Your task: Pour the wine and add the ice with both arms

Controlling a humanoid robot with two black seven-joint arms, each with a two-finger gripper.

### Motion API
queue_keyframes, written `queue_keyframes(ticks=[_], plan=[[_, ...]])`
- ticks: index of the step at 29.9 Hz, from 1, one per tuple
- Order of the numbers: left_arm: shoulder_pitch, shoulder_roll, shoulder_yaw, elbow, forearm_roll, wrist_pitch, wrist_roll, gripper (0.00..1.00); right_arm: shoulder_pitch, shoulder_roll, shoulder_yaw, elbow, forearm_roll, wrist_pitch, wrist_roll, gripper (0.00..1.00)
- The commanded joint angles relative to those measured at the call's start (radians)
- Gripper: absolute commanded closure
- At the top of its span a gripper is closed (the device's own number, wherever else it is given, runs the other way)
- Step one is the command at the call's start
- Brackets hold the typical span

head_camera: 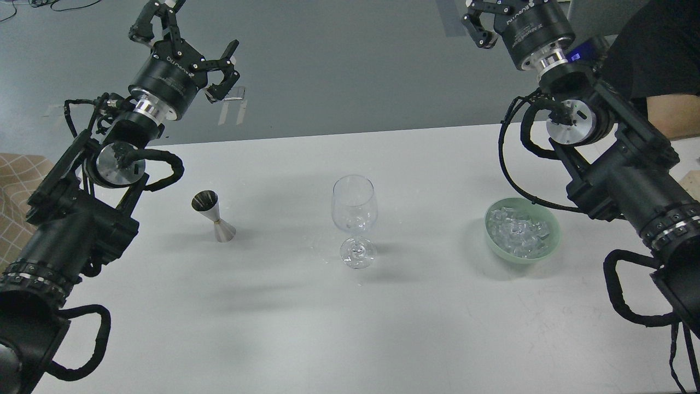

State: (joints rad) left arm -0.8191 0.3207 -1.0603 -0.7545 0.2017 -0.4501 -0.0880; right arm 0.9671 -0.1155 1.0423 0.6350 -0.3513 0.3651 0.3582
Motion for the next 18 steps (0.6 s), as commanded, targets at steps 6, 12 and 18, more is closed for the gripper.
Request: queue_keyframes(ticks=[6, 12, 18], plan=[[0.003, 0.0, -0.003, -0.011, -0.002, 0.002, -0.003, 0.02, -0.002, 0.014, -0.001, -0.001, -0.003, 0.0, 0.001, 0.0], [0.014, 0.02, 0.008, -0.019, -0.001, 0.007, -0.007, 0.02, 0.004, 0.014, -0.005, -0.001, -0.011, 0.0, 0.015, 0.0], [0.015, 0.021, 0.013, -0.017, 0.001, -0.01, -0.001, 0.02, 0.007, 0.014, -0.005, -0.001, -0.011, 0.0, 0.015, 0.0]])
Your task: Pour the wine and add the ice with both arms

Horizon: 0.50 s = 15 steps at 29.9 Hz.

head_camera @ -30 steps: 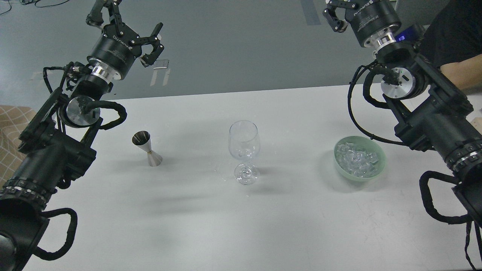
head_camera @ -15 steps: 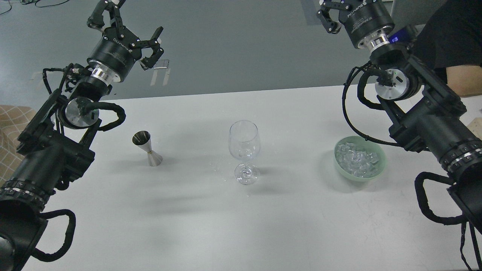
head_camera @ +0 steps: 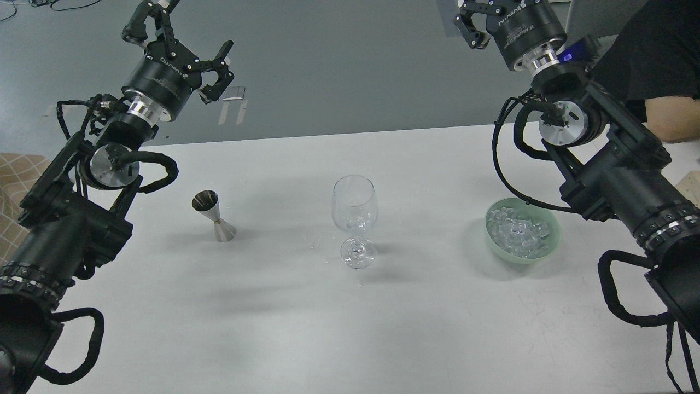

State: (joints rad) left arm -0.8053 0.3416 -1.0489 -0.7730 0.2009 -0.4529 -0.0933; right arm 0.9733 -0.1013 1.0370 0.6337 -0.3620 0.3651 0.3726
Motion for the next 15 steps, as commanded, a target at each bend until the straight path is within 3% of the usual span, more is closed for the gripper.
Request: queue_keyframes(ticks=[1, 8, 15], plan=[[0.003, 0.002, 0.001, 0.0, 0.003, -0.01, 0.004, 0.02, 0.001, 0.0, -0.002, 0.0, 0.0, 0.0, 0.0, 0.0], [0.024, 0.06, 0.006, -0.028, 0.028, -0.036, 0.003, 0.02, 0.001, 0.0, -0.002, 0.0, -0.002, -0.012, 0.0, 0.0], [0.158, 0.195, 0.017, -0.312, 0.32, -0.036, -0.009, 0.02, 0.002, 0.0, -0.005, 0.0, -0.003, -0.014, 0.0, 0.0]])
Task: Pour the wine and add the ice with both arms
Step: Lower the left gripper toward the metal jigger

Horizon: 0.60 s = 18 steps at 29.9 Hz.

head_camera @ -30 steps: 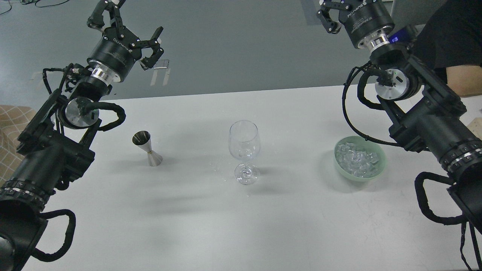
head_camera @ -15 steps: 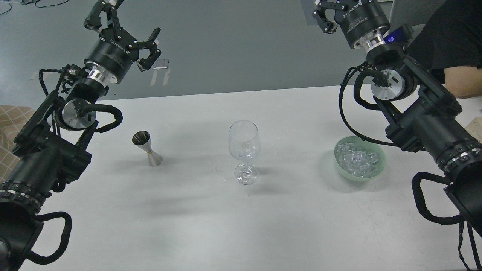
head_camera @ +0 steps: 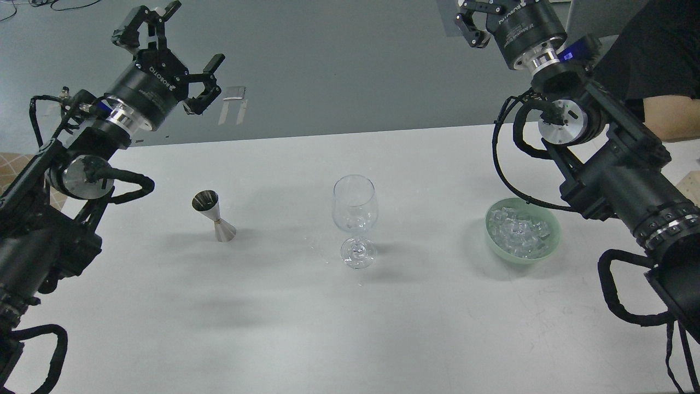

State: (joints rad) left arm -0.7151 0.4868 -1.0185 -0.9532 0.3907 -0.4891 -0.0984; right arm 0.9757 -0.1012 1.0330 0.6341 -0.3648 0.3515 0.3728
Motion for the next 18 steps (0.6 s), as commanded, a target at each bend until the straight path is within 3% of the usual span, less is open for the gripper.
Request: queue_keyframes(ticks=[1, 8, 11, 14, 18], plan=[[0.095, 0.073, -0.029, -0.189, 0.173, 0.0, -0.007, 0.03, 0.0, 0.001, -0.001, -0.001, 0.0, -0.002, 0.0, 0.0], [0.279, 0.206, -0.162, -0.407, 0.327, 0.023, -0.024, 0.08, 0.0, -0.003, -0.001, 0.001, 0.0, -0.006, 0.0, 0.0], [0.339, 0.219, -0.212, -0.43, 0.326, 0.023, -0.021, 0.07, 0.0, 0.0, -0.001, -0.001, 0.0, -0.006, 0.0, 0.0], [0.381, 0.207, -0.253, -0.447, 0.272, 0.03, 0.011, 0.04, -0.002, 0.012, -0.002, -0.001, 0.0, -0.008, 0.0, 0.0], [0.462, 0.182, -0.281, -0.475, -0.023, 0.099, 0.109, 0.04, 0.0, 0.018, -0.002, -0.001, 0.0, -0.011, -0.002, 0.0]])
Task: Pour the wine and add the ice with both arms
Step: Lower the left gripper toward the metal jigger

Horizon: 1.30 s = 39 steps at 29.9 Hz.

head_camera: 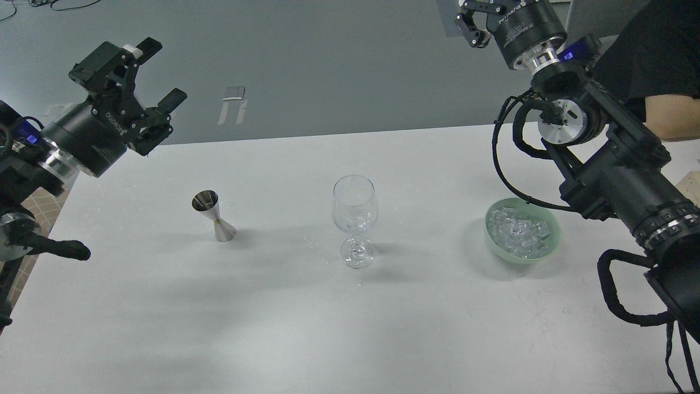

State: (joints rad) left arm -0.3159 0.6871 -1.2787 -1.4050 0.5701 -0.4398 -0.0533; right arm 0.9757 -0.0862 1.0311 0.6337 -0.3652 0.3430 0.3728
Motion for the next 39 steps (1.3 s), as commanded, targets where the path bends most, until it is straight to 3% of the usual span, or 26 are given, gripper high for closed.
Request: queue_keyframes(ticks=[1, 3, 5, 6, 8, 10, 14, 22, 32, 39], plan=[[0.08, -0.02, -0.022, -0.037, -0.251, 0.067, 0.078, 0.04, 0.0, 0.003, 0.0, 0.0, 0.0, -0.002, -0.002, 0.0], [0.121, -0.021, -0.04, -0.078, -0.363, 0.136, 0.115, 0.04, 0.0, 0.003, 0.0, 0.0, 0.0, -0.002, -0.005, 0.0], [0.211, -0.041, -0.076, -0.149, -0.461, 0.257, 0.148, 0.04, -0.005, 0.002, -0.002, 0.0, 0.0, -0.007, -0.009, 0.0], [0.212, -0.041, -0.076, -0.149, -0.461, 0.257, 0.148, 0.04, -0.005, 0.002, -0.002, 0.0, 0.0, -0.007, -0.009, 0.0], [0.306, -0.084, -0.119, -0.23, -0.524, 0.363, 0.171, 0.04, -0.008, 0.002, -0.002, 0.0, 0.0, -0.009, -0.011, 0.0], [0.394, -0.128, -0.163, -0.288, -0.562, 0.406, 0.176, 0.04, -0.008, 0.003, -0.002, 0.0, 0.0, -0.009, -0.011, 0.0], [0.565, -0.271, -0.254, -0.361, -0.59, 0.402, 0.197, 0.04, -0.008, 0.003, -0.002, 0.0, 0.0, -0.013, -0.014, 0.0], [0.637, -0.472, -0.318, -0.356, -0.596, 0.406, 0.297, 0.03, -0.006, 0.0, -0.02, 0.0, 0.0, -0.016, -0.014, 0.0], [0.62, -0.554, -0.304, -0.198, -0.584, 0.397, 0.291, 0.02, -0.002, -0.003, -0.022, 0.0, 0.002, -0.016, -0.015, 0.0], [0.526, -0.574, -0.303, -0.075, -0.582, 0.397, 0.299, 0.02, -0.003, -0.006, -0.022, 0.0, 0.002, -0.018, -0.015, 0.0]])
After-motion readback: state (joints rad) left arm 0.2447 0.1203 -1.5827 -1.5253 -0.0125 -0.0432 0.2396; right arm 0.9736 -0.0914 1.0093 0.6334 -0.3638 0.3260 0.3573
